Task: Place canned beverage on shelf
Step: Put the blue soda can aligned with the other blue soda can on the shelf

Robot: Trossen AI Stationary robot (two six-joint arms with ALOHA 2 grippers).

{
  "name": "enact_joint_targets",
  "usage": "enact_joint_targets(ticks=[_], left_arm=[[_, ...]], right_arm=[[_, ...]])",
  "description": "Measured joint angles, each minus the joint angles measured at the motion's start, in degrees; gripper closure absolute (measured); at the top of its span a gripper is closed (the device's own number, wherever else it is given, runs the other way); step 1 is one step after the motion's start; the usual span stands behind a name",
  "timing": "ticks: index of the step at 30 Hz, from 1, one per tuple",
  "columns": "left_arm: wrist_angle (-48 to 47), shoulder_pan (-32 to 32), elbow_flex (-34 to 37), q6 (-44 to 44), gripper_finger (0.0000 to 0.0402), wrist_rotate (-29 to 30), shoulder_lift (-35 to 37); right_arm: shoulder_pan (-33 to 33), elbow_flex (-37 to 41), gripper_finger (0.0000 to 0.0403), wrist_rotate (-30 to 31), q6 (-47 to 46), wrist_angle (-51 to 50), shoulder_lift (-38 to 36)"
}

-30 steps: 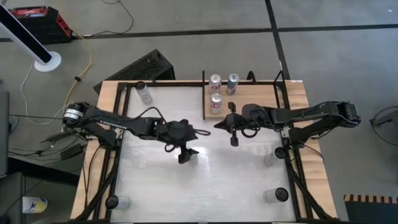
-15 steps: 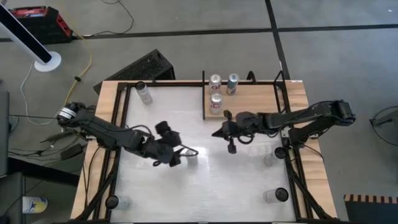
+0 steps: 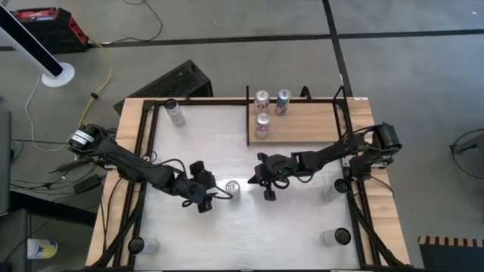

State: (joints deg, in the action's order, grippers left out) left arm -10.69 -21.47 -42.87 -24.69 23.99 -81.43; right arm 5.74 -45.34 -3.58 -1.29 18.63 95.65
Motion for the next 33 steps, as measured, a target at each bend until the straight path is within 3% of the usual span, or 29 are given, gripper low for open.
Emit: enact_joint_targets(ticks=[5, 8, 10, 16, 33], left_arm=[[8.09, 1.55, 3.34, 3.77, 0.0279, -7.77, -0.26], [10.36, 2.22, 4.36, 4.72, 0.0359, -10.25, -0.31], [12.91, 2.66, 4.58, 5.21, 0.0389, -11.54, -0.31], [21.22, 3.75, 4.63, 11.25, 0.0400, -18.79, -0.26], [20.40, 8.72, 4.63, 13.12, 0.0402, -18.32, -0.26]], right_arm=[[0.29, -0.45, 0.0377, -1.13, -1.98, 5.63, 4.81], [0.26, -1.61, 0.0377, -1.11, -1.96, 5.91, 6.90], [0.26, -2.91, 0.0377, -1.11, -2.18, 5.99, 8.70], [0.28, -6.43, 0.0377, -1.08, -1.93, 5.34, 12.84], [1.04, -7.89, 0.0377, -1.04, -1.74, 0.29, 13.05]])
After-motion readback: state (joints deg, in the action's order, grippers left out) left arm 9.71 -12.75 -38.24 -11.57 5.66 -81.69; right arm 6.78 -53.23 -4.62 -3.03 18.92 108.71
